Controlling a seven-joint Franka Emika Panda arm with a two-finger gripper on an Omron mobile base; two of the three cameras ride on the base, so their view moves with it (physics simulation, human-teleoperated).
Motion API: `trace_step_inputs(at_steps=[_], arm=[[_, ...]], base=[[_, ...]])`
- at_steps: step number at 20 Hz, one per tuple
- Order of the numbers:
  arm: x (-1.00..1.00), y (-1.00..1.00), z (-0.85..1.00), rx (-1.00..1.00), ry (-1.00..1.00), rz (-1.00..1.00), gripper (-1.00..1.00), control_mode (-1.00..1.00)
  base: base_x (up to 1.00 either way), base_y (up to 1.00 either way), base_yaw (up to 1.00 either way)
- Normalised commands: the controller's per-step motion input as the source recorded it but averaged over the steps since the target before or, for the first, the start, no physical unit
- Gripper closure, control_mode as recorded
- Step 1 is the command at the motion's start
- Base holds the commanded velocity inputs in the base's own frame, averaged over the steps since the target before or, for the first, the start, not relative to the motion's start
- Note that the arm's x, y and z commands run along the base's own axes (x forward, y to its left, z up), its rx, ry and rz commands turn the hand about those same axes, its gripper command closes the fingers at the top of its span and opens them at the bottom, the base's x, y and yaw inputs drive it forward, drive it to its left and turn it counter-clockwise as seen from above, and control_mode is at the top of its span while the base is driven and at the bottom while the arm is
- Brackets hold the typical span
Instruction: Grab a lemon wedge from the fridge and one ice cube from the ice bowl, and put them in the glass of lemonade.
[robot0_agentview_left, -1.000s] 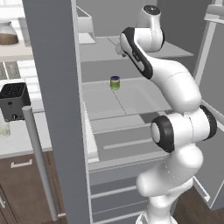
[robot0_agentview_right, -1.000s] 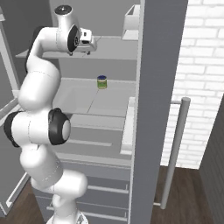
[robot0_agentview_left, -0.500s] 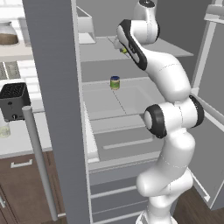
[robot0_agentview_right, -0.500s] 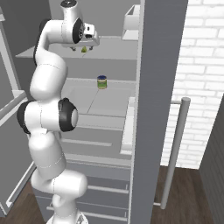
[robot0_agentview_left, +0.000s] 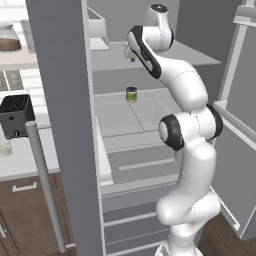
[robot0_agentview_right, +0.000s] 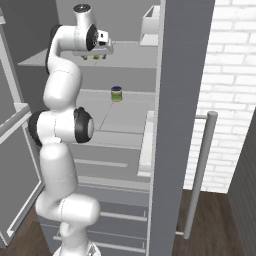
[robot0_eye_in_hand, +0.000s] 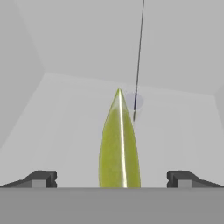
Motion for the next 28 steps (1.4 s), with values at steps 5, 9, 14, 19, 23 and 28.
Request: trace_step_inputs(at_steps=[5, 9, 14, 19, 23, 28], arm=[[0.20, 0.00, -0.02, 0.00, -0.02, 0.00, -1.00, -1.00], [-0.02, 0.00, 0.00, 0.00, 0.00, 0.00, -1.00, -1.00], [0.00, 0.00, 0.03, 0.00, -0.09, 0.00, -1.00, -1.00], [0.15, 0.00, -0.01, 0.00, -0.08, 0.00, -1.00, -1.00], [0.08, 0.00, -0.23, 0.00, 0.00, 0.00, -1.00, -1.00], [0.00, 0.00, -0.24, 0.00, 0.00, 0.00, -1.00, -1.00]], base=[[0.00, 0.00, 0.00], [0.00, 0.00, 0.00], [0.00, 0.00, 0.00], [0.00, 0.00, 0.00], [0.00, 0.00, 0.00], [0.00, 0.00, 0.00]])
